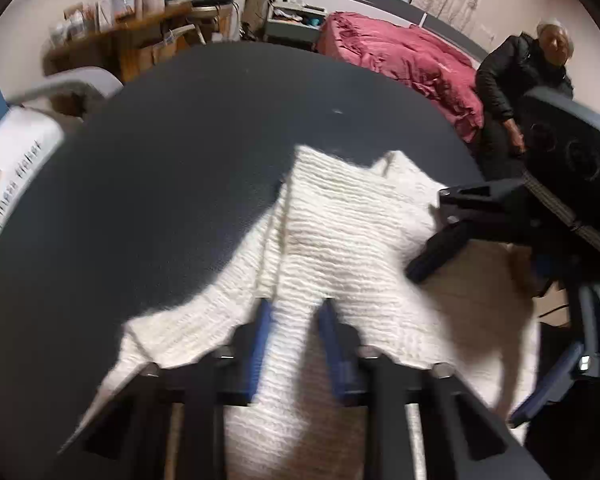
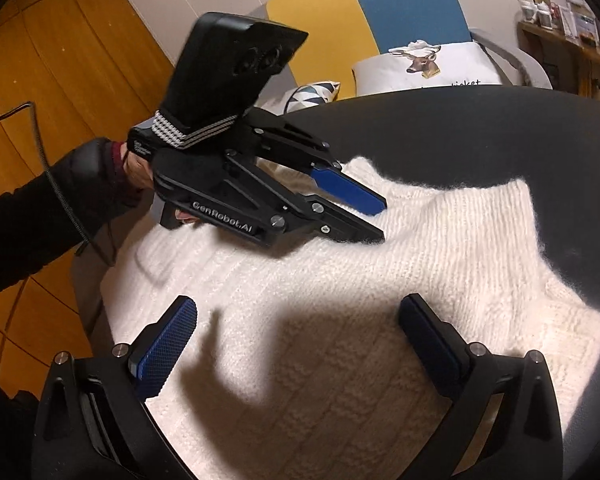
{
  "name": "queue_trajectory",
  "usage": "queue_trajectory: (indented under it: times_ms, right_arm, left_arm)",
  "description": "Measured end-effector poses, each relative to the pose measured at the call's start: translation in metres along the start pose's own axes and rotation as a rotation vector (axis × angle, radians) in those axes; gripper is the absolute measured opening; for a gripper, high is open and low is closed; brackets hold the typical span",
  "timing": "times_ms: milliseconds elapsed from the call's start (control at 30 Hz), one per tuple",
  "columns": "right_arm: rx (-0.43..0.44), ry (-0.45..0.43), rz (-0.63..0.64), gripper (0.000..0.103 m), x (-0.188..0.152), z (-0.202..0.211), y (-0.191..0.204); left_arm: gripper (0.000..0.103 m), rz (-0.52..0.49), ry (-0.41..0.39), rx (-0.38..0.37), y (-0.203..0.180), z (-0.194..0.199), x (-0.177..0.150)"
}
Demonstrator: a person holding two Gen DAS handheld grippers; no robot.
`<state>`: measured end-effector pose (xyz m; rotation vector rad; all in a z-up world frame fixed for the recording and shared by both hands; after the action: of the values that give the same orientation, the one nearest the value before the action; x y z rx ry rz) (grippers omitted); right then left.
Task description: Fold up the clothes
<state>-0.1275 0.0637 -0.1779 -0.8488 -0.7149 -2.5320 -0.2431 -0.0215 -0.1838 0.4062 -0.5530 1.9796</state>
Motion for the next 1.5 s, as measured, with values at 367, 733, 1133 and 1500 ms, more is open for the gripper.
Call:
queue_trajectory:
  times_ms: [367, 733, 1133, 1500]
  right_arm:
    - [-0.226, 0.012, 0.097, 0.103, 0.004, -0.027, 0.002]
    - [-0.228, 0.077, 0.131, 0.103, 0.019, -0.038, 0.007]
    - [-0.255, 0.140, 0.121, 0.103, 0.045, -0.068, 0.007]
    - [-0.080, 0.107, 0.218, 0.103, 0.039, -0.076, 0.068]
  left_arm:
    - [0.007, 0.184, -0.077, 0.205, 0.016, 0.005, -0.006]
    - [0.019, 0.313, -0.215, 0.295, 0.025, 0.107, -0.077]
    - [0.027, 0.347, -0.248, 0.332, 0.027, 0.139, -0.139]
    - [0.028, 0.144, -0.049, 0.158, 0.052, 0.111, -0.134]
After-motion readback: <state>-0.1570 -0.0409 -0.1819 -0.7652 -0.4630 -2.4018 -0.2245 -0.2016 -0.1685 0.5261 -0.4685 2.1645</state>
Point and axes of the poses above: each gripper's, at about its wrist camera, not at the fingertips, and z roughly against the way its jaws point, y to its left, x to its top, the point moved 7 cm from there along -z, roughly the way its jaws point, and after that the axes turned 4 degrees about -x, right-handed, at the moved point
